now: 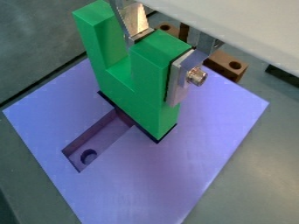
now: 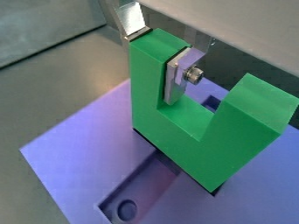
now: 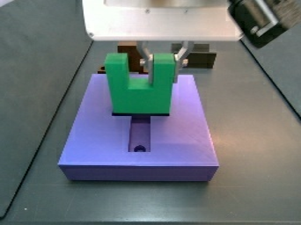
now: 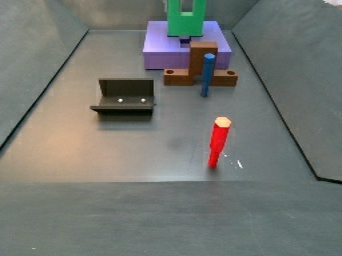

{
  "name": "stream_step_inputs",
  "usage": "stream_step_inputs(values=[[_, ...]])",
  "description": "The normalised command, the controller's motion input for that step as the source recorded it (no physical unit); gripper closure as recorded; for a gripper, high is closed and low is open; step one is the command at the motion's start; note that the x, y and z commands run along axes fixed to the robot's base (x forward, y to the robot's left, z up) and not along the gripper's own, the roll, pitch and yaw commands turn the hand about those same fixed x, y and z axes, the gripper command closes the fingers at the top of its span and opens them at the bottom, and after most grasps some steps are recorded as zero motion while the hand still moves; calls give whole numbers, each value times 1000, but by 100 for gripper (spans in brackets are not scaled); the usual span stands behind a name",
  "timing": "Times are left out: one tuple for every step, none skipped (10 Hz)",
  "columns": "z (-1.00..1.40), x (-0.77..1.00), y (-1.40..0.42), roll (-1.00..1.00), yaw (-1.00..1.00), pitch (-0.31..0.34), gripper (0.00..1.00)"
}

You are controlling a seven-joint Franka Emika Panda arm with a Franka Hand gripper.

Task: Pick up the green object. Move up. Place the green object on the fixture. Regrasp the green object. Move to above the board. Insert the green object.
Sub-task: Insert the green object.

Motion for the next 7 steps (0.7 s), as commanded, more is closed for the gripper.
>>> stream_step_inputs(values=[[-397,0,-103,0,0,-39,100],[-417,91,-143,0,0,-66,100],[-446,80,-111,0,0,-57,100],[-406,0,-34,83,0,-21,100],[-383,0,0,146,14,-6,100],[-400,0,0,151,9,-10,100],[-266,3,0,131,0,0,100]])
